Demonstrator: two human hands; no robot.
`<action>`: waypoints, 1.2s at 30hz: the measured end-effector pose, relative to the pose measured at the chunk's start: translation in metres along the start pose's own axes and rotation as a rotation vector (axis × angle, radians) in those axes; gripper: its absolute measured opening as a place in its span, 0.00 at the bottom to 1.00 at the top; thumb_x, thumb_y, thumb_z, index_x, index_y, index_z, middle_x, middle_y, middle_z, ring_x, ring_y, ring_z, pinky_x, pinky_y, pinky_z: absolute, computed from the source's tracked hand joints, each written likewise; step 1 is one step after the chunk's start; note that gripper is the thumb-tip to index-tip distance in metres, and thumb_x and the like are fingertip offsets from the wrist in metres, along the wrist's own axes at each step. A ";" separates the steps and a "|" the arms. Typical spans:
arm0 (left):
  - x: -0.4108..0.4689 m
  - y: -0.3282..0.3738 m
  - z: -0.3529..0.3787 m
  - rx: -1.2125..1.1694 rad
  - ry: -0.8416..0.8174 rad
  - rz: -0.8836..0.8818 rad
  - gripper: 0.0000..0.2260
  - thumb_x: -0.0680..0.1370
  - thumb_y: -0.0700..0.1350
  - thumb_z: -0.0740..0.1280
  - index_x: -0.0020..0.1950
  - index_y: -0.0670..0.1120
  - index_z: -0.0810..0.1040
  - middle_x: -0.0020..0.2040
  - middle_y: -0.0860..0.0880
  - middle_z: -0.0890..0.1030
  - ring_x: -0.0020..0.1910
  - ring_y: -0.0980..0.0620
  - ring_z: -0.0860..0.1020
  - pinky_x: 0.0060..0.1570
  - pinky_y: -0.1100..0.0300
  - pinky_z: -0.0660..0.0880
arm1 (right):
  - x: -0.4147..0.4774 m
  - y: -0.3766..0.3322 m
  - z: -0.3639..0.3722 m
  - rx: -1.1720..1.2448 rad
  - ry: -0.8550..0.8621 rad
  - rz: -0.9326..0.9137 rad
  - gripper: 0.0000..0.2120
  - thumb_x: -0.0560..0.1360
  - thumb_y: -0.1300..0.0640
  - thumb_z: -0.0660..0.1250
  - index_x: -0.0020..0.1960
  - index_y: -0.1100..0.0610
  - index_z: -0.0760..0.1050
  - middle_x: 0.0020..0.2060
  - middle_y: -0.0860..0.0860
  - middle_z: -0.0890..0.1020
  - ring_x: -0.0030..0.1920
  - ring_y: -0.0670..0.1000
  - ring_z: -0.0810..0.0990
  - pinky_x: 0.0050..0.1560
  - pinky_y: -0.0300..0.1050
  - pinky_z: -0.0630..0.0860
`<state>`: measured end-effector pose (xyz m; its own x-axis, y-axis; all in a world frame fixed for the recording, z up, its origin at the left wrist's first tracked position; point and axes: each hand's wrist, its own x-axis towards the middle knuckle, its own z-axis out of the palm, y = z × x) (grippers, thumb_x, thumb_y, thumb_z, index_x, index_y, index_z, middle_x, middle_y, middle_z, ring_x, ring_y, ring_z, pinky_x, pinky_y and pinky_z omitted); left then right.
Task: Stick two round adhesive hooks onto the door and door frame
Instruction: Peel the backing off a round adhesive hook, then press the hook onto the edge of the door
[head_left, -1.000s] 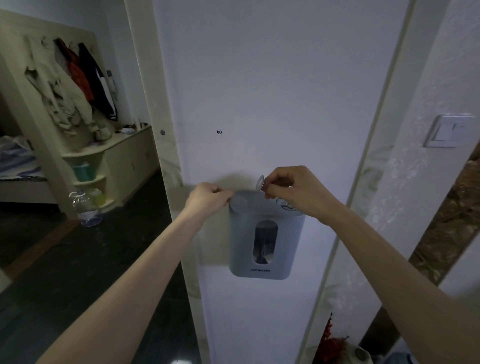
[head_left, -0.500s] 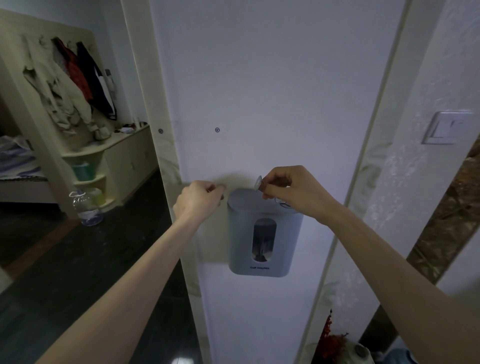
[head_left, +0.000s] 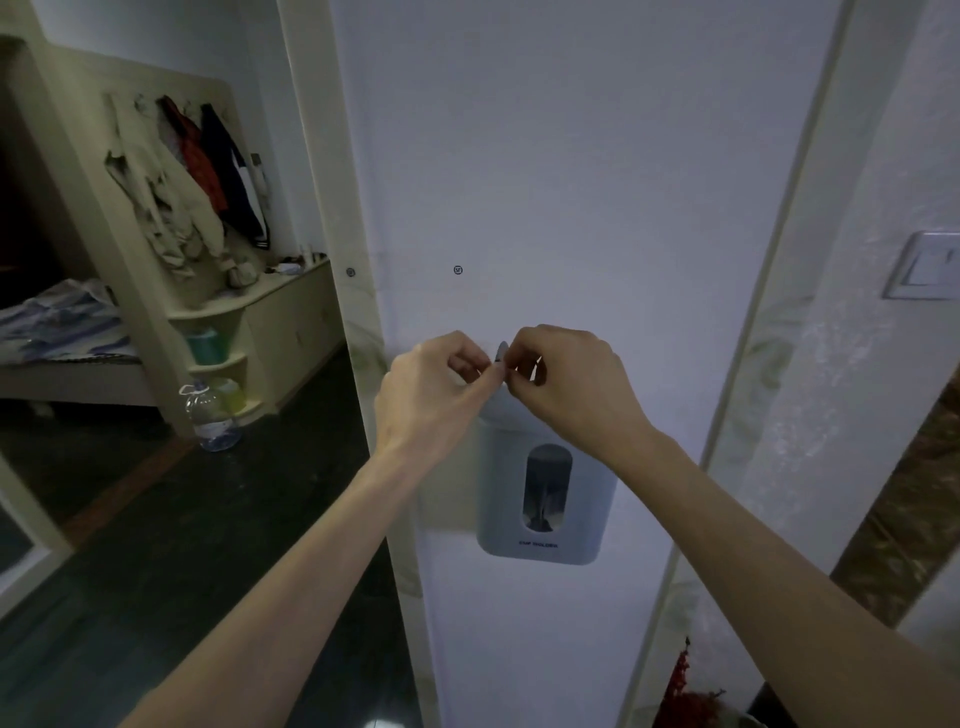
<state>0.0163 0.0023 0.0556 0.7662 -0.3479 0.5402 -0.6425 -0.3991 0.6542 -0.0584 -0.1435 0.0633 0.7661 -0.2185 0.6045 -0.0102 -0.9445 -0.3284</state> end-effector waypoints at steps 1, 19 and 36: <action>-0.001 0.000 0.000 0.014 0.013 0.002 0.10 0.79 0.57 0.74 0.48 0.51 0.86 0.40 0.57 0.84 0.39 0.58 0.82 0.41 0.58 0.81 | 0.000 -0.001 0.001 -0.005 0.012 -0.010 0.03 0.77 0.53 0.70 0.48 0.51 0.82 0.44 0.44 0.84 0.42 0.50 0.81 0.43 0.48 0.78; -0.009 -0.023 -0.007 -0.288 0.230 0.030 0.03 0.82 0.43 0.73 0.53 0.45 0.85 0.45 0.47 0.87 0.36 0.52 0.85 0.37 0.65 0.78 | 0.010 -0.032 0.003 1.113 -0.274 0.626 0.10 0.80 0.51 0.71 0.50 0.57 0.86 0.46 0.54 0.90 0.38 0.45 0.82 0.37 0.33 0.80; 0.061 -0.134 -0.054 -0.184 0.188 0.022 0.10 0.84 0.49 0.69 0.52 0.45 0.86 0.41 0.51 0.86 0.41 0.54 0.86 0.46 0.56 0.85 | 0.065 -0.115 0.113 1.080 -0.031 0.648 0.11 0.82 0.55 0.70 0.42 0.56 0.84 0.38 0.54 0.87 0.34 0.46 0.84 0.39 0.36 0.79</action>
<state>0.1496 0.0802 0.0299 0.7519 -0.1841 0.6330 -0.6592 -0.2262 0.7172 0.0658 -0.0214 0.0584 0.8319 -0.5462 0.0980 0.1291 0.0187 -0.9915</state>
